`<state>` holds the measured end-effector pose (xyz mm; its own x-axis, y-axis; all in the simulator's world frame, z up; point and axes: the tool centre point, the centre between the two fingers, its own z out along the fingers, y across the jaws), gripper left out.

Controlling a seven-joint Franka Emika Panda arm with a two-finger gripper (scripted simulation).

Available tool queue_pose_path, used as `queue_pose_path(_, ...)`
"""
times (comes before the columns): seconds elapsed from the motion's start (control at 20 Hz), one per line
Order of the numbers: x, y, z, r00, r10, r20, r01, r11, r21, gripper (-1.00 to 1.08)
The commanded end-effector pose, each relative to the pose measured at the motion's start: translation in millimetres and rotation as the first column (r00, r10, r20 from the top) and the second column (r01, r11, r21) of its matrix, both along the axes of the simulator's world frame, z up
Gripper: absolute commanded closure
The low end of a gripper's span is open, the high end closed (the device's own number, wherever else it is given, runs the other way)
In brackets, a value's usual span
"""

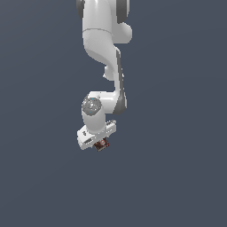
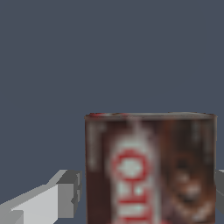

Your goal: Pick up the object and move it to a goal position.

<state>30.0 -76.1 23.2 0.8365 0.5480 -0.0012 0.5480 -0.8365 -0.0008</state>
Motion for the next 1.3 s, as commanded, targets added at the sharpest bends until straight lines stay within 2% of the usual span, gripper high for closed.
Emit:
queue_pose_path(0.0,0.7,-0.2,-6.3,1.000,0.000,0.001,0.000,1.000,0.000,-0.92)
queue_pose_path(0.15,1.6,-0.1,-7.4,1.000,0.001,0.001,-0.001,1.000,0.000,-0.92)
queue_pose_path(0.2,1.6,-0.1,-7.4,1.000,0.001,0.001,-0.001,1.000,0.000,1.08)
queue_pose_path(0.85,0.7,-0.6,-5.4,1.000,-0.001,0.002,0.001,1.000,-0.001,1.08)
queue_pose_path(1.25,-10.1,6.9,15.8,1.000,-0.001,0.002,0.001,1.000,-0.001,1.08)
